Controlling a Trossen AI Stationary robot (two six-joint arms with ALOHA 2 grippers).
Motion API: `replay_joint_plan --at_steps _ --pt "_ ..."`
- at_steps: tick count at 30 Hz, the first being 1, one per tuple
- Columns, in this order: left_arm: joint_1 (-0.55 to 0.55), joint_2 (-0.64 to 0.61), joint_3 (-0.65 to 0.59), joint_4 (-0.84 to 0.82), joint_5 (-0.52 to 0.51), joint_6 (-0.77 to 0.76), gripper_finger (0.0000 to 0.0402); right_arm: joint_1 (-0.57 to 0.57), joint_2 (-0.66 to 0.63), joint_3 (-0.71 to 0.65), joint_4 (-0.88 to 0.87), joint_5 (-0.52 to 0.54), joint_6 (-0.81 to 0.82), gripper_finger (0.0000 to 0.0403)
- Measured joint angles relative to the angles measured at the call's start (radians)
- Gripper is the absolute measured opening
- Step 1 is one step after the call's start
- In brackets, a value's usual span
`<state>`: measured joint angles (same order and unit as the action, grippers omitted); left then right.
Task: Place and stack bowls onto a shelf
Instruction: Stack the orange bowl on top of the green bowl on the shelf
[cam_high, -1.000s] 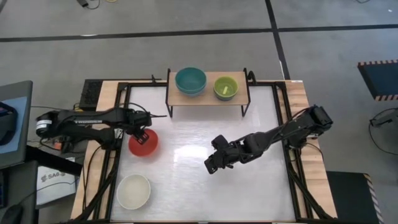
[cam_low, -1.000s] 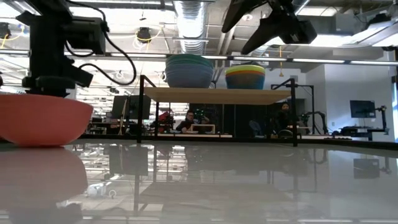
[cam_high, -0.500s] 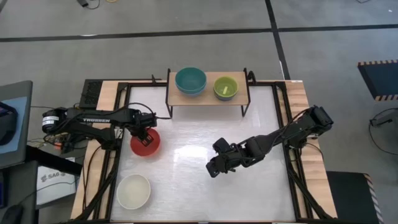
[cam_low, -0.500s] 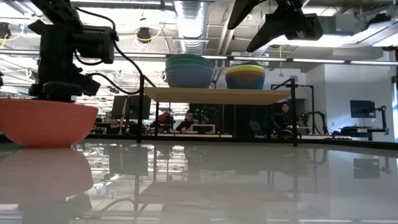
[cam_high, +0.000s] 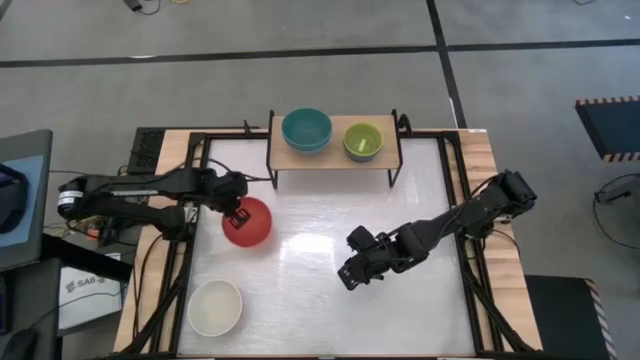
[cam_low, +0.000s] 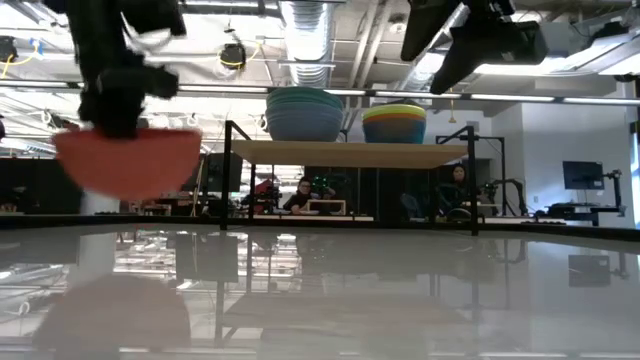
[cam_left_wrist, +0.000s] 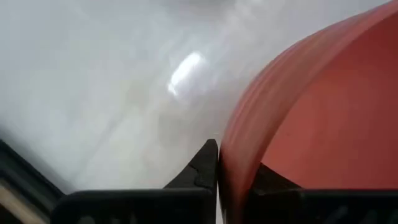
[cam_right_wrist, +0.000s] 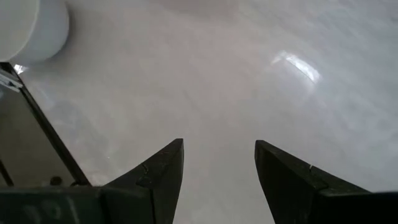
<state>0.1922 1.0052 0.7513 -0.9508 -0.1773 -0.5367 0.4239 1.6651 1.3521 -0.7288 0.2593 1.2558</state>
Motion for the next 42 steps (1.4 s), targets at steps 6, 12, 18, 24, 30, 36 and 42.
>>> replay_joint_plan --at_steps 6,12,18,24,30,36,42 --pt "-0.083 -0.075 0.08 -0.006 -0.071 0.015 0.0 -0.009 -0.06 0.0 0.002 0.015 -0.032 0.0224" --pt "-0.171 -0.075 0.087 0.104 -0.074 0.021 0.0 -0.033 -0.144 0.0 0.025 0.106 -0.074 0.0224" --pt "-0.249 -0.055 0.089 0.266 -0.142 -0.047 0.0 -0.072 -0.188 0.0 0.156 0.115 -0.156 0.0224" --pt "-0.287 -0.018 0.102 0.341 -0.227 -0.095 0.0 -0.119 -0.176 0.001 0.361 0.115 -0.321 0.0224" --pt "-0.3 0.064 0.182 0.337 -0.29 -0.11 0.0 -0.171 -0.155 0.031 0.464 0.143 -0.509 0.0224" --pt "-0.3 0.187 0.273 0.32 -0.329 -0.004 0.0 -0.186 -0.096 0.1 0.449 0.202 -0.721 0.0224" --pt "-0.3 0.286 0.37 0.311 -0.335 0.021 0.0 -0.198 -0.023 0.149 0.335 0.274 -0.769 0.0224"
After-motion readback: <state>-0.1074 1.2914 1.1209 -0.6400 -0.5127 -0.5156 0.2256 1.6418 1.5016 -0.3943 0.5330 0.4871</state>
